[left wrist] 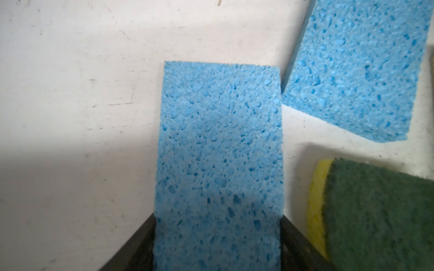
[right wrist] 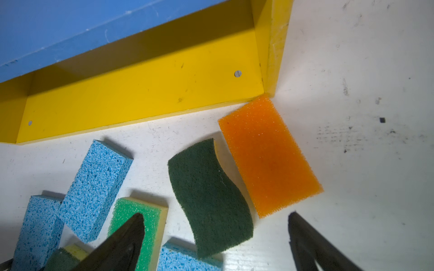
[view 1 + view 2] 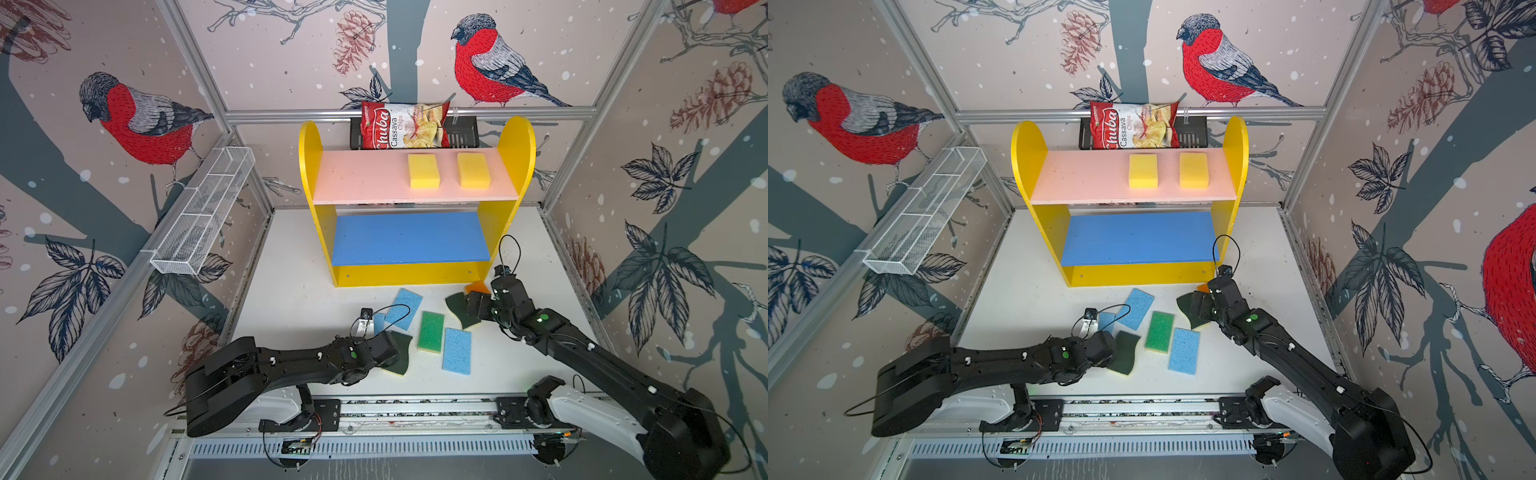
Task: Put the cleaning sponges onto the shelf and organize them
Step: 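Lower the left gripper onto the blue cellulose sponge and close it, then lift the blue cellulose sponge and carry it up toward the pink shelf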
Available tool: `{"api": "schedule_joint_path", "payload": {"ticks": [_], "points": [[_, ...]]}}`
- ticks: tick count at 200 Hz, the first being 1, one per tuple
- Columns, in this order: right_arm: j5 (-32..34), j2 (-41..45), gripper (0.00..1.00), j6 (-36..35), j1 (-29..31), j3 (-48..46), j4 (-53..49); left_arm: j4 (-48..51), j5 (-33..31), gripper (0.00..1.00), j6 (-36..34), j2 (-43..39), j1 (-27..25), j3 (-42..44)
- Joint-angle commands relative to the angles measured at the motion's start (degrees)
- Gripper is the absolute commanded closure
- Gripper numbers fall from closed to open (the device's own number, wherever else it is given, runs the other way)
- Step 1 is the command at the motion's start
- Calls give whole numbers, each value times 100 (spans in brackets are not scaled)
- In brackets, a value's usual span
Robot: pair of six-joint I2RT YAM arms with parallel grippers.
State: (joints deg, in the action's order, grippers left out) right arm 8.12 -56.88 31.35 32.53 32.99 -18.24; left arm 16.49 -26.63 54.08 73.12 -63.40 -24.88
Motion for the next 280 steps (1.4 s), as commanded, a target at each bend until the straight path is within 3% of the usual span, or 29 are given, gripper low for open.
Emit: {"api": "schedule_joint_path", "payload": {"ticks": [1, 102, 183, 280], "points": [[84, -7, 5, -110, -10, 87, 22, 876, 936, 30, 294, -184, 55, 17], [93, -16, 5, -284, -10, 440, -113, 2352, 417, 34, 225, -1407, 139, -1017], [102, 54, 5, -404, -9, 600, -162, 2525, 500, 34, -296, -2283, 135, -2019], [189, 418, 5, -548, -10, 559, -145, 3004, 47, 33, -1495, -1809, 134, -4335]]}}
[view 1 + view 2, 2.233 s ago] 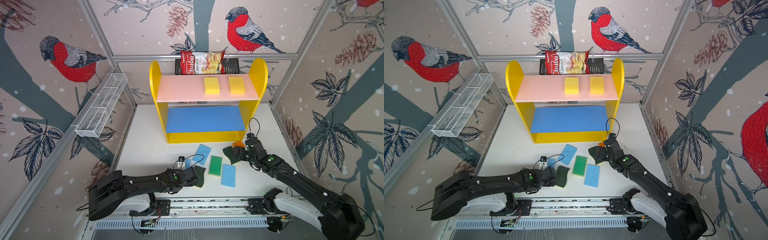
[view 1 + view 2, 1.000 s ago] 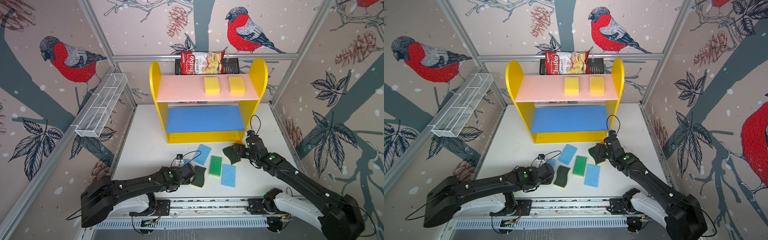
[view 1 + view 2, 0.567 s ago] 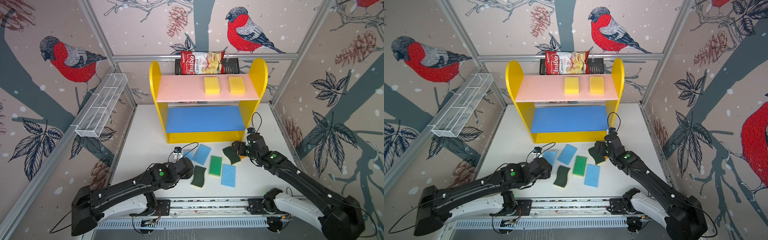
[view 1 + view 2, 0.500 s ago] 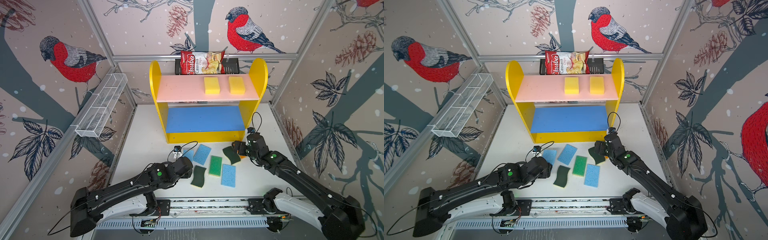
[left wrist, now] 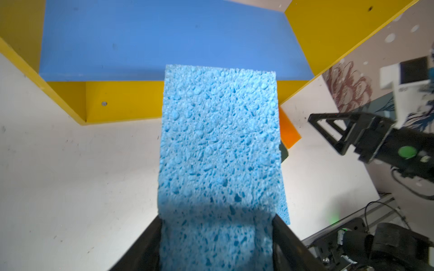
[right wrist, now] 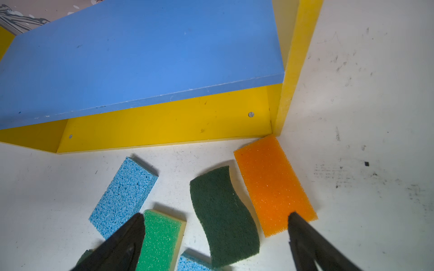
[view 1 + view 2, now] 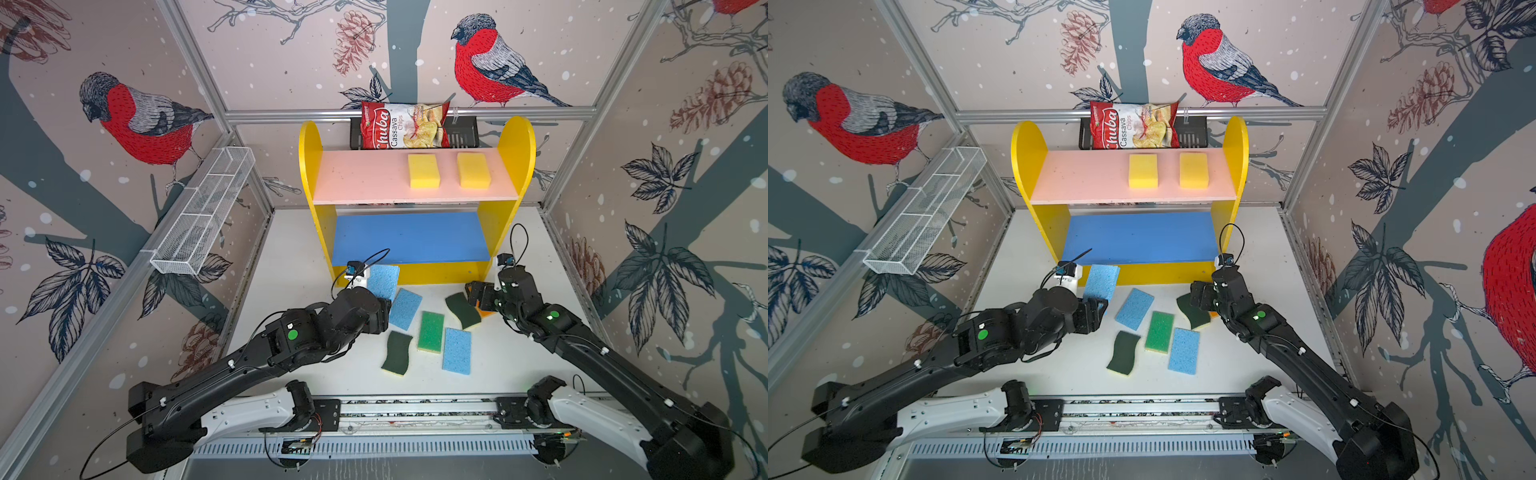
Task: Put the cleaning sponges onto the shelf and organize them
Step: 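Lift the blue cellulose sponge and carry it up toward the pink shelf, then lower the blue sponge onto the pink shelf beside the yellow sponges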
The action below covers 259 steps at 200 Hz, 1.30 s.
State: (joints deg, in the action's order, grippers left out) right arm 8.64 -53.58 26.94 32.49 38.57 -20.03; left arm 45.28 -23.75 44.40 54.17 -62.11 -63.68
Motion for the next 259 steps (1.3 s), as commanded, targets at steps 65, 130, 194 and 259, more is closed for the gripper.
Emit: {"api": "schedule_joint_path", "payload": {"ticks": [65, 130, 194, 259], "points": [[147, 171, 5, -293, -6, 51, -36, -36, -673, 31, -1968, 844, 12, -2474], [201, 225, 5, -442, -6, 108, -132, -62, -1185, 30, -3066, 2049, 6, -4554], [193, 139, 5, -552, -2, 234, -137, 348, -1144, 28, -3184, 2774, 740, -5553], [175, -27, 5, -653, -6, 396, -72, 842, -701, 28, -3178, 3716, 1872, -6467]]}}
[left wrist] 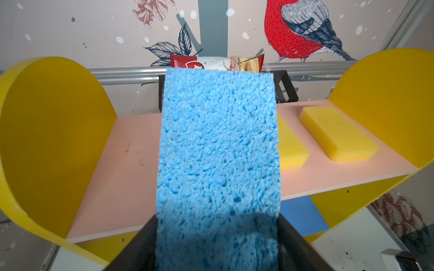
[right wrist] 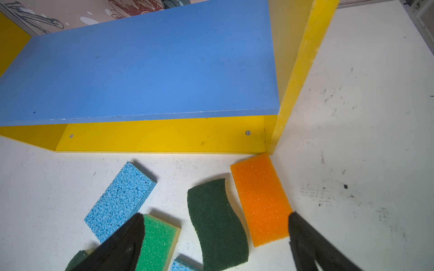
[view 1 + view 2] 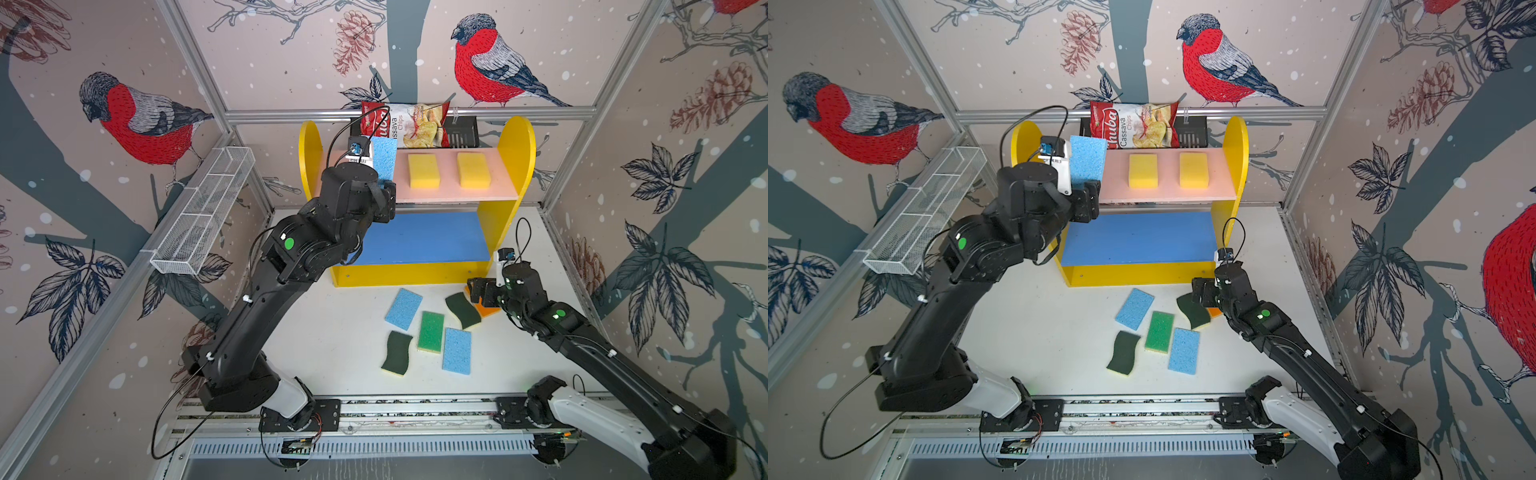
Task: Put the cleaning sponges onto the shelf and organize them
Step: 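Lower the blue sponge onto the pink shelf beside the yellow sponges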
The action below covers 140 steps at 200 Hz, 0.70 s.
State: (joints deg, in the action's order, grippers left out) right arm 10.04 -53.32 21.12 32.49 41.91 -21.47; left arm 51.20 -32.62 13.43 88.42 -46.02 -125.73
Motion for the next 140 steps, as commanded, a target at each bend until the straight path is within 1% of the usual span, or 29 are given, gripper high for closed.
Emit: {"api": "schedule_joint_path", "payload": {"ticks": [1, 45, 74, 120, 140], "points": [[34, -59, 5, -68, -6, 58, 73, 246, 191, 28, -79, 308, 280, -269], [-37, -277, 5, -78, -6, 166, 186, 402, 339, 29, -121, 937, 805, -837], [-24, -394, 5, -130, -5, 230, 205, 165, 799, 29, -110, 1065, 1170, -799], [2, -508, 5, -167, -5, 257, 220, 118, 1112, 30, -56, 1341, 1444, -882], [1, -563, 5, -175, -6, 276, 223, 110, 1118, 29, -17, 1410, 1477, -883]]}}
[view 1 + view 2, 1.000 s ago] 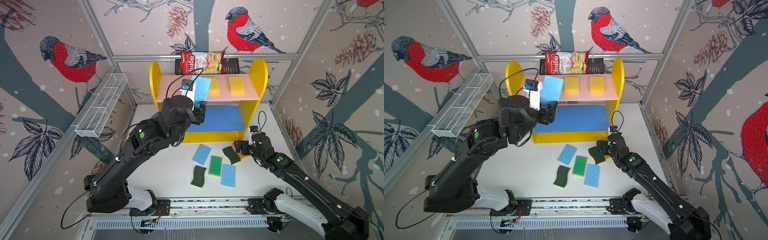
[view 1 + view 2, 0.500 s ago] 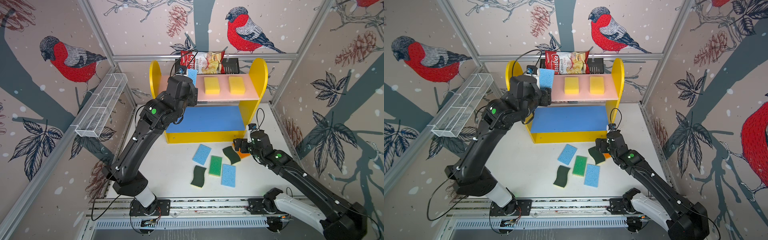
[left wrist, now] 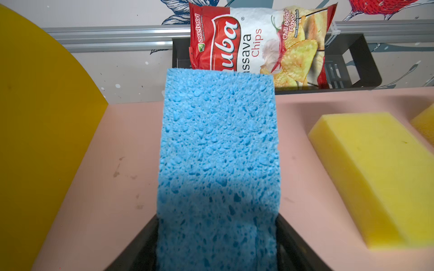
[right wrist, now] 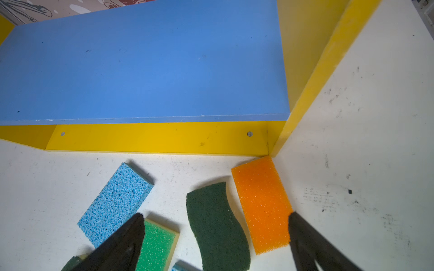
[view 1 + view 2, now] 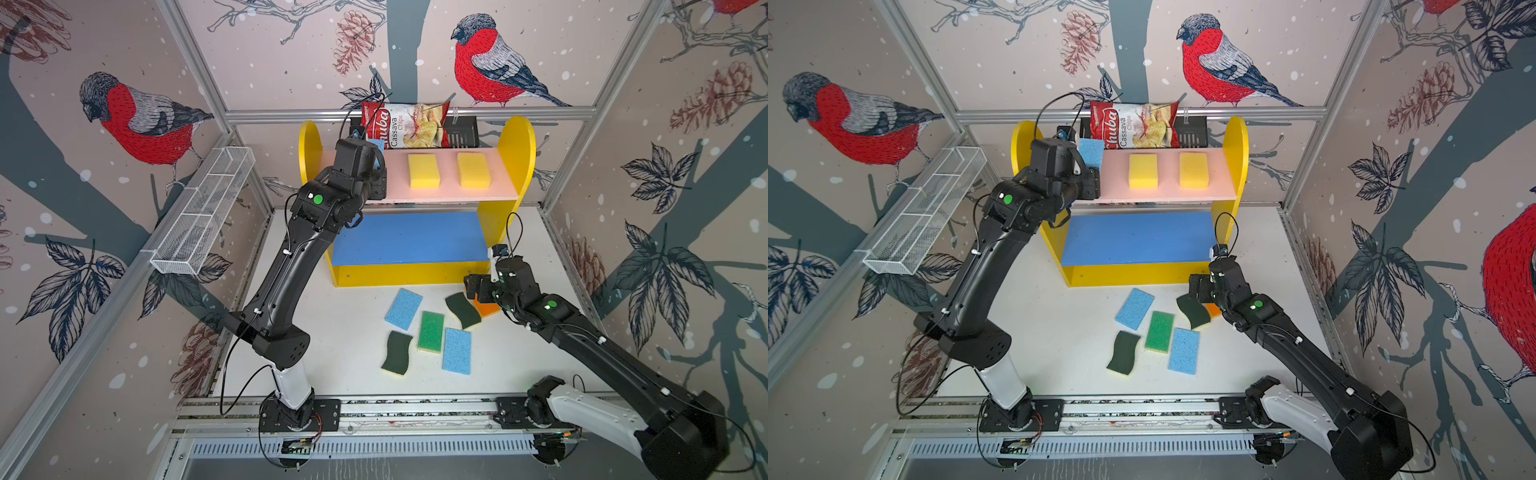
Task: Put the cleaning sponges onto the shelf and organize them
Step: 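Lower the blue sponge onto the pink shelf beside the yellow sponges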
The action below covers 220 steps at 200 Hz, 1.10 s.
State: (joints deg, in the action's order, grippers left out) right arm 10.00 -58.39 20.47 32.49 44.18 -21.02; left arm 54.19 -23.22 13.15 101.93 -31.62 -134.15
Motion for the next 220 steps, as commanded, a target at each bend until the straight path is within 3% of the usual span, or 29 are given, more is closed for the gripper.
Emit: {"api": "schedule_joint_path", "payload": {"ticks": [1, 220], "points": [[8, -53, 5, -107, -6, 47, 177, -190, 178, 29, 16, 62, 35, -41], [-117, 47, 5, -36, -4, 4, 98, 135, -66, 23, 566, -10, 78, 160]]}}
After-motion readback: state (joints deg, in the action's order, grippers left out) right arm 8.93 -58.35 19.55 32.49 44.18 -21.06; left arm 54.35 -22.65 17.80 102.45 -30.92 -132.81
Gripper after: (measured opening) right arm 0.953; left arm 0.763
